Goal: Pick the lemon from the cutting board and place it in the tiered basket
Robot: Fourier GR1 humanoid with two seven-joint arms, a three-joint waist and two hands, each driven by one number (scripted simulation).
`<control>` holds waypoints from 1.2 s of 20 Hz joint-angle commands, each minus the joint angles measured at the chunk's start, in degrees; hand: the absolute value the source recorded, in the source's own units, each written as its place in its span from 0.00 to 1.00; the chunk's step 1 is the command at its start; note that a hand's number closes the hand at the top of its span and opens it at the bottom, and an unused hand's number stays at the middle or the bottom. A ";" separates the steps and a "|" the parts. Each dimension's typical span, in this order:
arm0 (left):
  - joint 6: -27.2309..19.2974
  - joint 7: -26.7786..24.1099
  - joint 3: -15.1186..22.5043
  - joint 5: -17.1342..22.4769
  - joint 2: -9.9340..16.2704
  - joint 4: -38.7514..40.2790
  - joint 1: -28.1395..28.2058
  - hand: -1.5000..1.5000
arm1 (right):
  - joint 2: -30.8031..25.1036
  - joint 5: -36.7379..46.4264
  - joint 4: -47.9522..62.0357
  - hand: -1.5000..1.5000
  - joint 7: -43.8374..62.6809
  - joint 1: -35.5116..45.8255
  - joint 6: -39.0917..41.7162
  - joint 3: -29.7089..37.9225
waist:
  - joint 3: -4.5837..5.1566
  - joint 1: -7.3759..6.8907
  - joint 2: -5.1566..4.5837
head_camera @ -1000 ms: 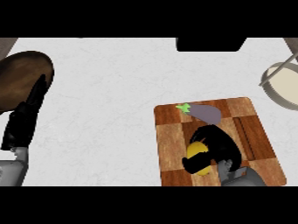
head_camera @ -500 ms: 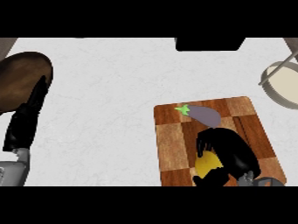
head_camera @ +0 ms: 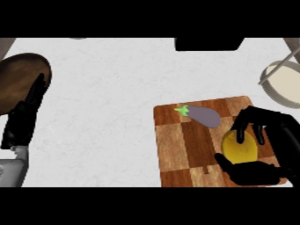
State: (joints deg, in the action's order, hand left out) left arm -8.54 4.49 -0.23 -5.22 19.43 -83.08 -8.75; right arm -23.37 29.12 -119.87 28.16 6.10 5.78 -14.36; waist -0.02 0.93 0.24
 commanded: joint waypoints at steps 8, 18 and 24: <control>2.47 -0.30 -1.60 0.33 0.89 -1.13 0.41 0.50 | -12.70 -8.39 -3.16 1.00 2.26 10.66 9.13 23.77 | 0.05 -0.71 -0.16; 1.81 -0.99 -0.66 -2.65 -2.85 1.62 -1.34 0.50 | -15.92 -9.91 18.31 1.00 -8.75 22.77 13.43 26.22 | 0.04 -1.33 -0.38; 1.35 0.36 0.74 -4.09 -3.76 -2.33 0.10 0.50 | -19.24 0.97 31.54 1.00 -18.12 28.11 7.57 24.78 | 0.02 -2.13 -0.52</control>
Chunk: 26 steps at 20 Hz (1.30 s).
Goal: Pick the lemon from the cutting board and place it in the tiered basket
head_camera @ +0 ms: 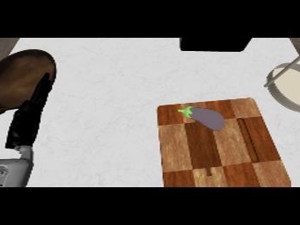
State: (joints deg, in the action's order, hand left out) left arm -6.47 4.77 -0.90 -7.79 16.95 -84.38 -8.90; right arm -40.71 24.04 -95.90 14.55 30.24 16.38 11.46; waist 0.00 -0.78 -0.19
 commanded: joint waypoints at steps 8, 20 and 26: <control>0.97 -1.28 0.25 -0.45 -1.08 0.76 -0.03 0.50 | -7.30 19.00 29.17 1.00 -16.24 9.16 -12.85 -2.34 | -0.02 -1.07 -0.31; 3.33 -2.95 -3.12 0.37 0.28 4.54 -2.33 0.50 | -9.28 18.36 55.55 1.00 -37.02 18.53 -9.95 -0.93 | -0.01 -0.39 -0.23; 0.10 -1.77 -0.86 -2.85 -2.19 2.23 -1.92 0.50 | -4.80 17.44 63.77 1.00 -34.16 19.32 -6.53 -0.37 | -0.03 -0.72 -0.48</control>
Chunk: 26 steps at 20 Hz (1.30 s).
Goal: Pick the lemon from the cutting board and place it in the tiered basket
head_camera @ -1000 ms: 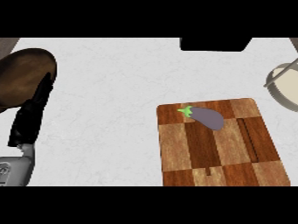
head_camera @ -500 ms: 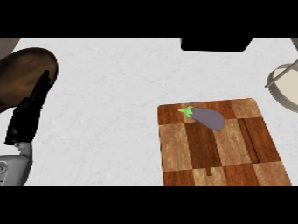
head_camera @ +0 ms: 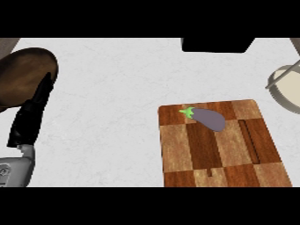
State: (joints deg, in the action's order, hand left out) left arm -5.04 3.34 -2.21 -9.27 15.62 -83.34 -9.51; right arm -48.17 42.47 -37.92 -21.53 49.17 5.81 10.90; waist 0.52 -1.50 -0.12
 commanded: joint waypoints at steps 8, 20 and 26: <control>-0.29 -1.30 -0.63 -0.45 -0.72 1.92 -0.26 0.50 | 1.40 -5.56 14.70 0.00 -4.20 -0.03 2.59 6.68 | -0.62 0.30 -0.49; -1.44 3.85 0.86 -2.73 -2.38 -1.92 -0.17 0.50 | -7.37 -12.91 18.19 0.00 -3.22 5.22 5.16 15.31 | -0.57 0.80 -0.03; 0.68 -0.04 -1.00 -1.28 -0.60 -0.11 0.50 0.50 | -16.74 -15.88 25.92 0.00 -0.22 4.30 14.60 19.43 | -0.66 0.49 -0.48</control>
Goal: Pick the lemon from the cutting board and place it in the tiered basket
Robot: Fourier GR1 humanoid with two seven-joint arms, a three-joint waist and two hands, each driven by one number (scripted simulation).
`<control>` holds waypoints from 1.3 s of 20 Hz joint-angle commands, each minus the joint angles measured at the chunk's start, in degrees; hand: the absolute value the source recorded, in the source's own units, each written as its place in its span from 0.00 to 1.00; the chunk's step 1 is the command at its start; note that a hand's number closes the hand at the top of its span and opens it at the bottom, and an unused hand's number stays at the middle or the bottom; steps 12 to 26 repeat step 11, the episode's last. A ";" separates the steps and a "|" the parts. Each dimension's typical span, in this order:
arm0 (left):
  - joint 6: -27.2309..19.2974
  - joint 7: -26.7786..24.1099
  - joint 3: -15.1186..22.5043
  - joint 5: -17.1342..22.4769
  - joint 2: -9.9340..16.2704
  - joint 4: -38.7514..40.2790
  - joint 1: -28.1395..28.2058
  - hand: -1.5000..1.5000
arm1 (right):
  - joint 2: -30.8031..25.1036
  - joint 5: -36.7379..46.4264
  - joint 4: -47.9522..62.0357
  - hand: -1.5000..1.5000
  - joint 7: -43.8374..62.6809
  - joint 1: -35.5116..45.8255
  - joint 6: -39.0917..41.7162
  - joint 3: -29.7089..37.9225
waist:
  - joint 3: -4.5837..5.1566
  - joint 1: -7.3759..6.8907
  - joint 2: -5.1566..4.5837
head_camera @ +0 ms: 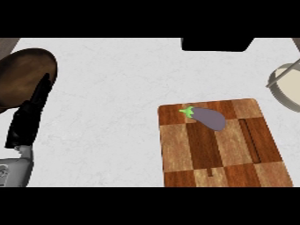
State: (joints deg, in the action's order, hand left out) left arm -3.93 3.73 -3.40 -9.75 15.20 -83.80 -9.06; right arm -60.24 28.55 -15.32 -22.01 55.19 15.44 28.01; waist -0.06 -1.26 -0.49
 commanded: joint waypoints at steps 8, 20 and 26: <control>-0.79 -1.91 -0.14 -0.40 -1.15 0.12 0.95 0.50 | -12.94 -5.05 8.27 0.00 -9.43 -11.01 13.66 6.20 | -0.34 0.26 -0.51; -0.54 -1.52 -0.95 0.10 -0.65 0.77 -0.54 0.50 | -14.02 -6.17 8.89 0.00 -12.86 -13.43 15.93 7.42 | -0.50 0.47 -0.71; -0.54 -1.52 -0.95 0.10 -0.65 0.77 -0.54 0.50 | -14.02 -6.17 8.89 0.00 -12.86 -13.43 15.93 7.42 | -0.50 0.47 -0.71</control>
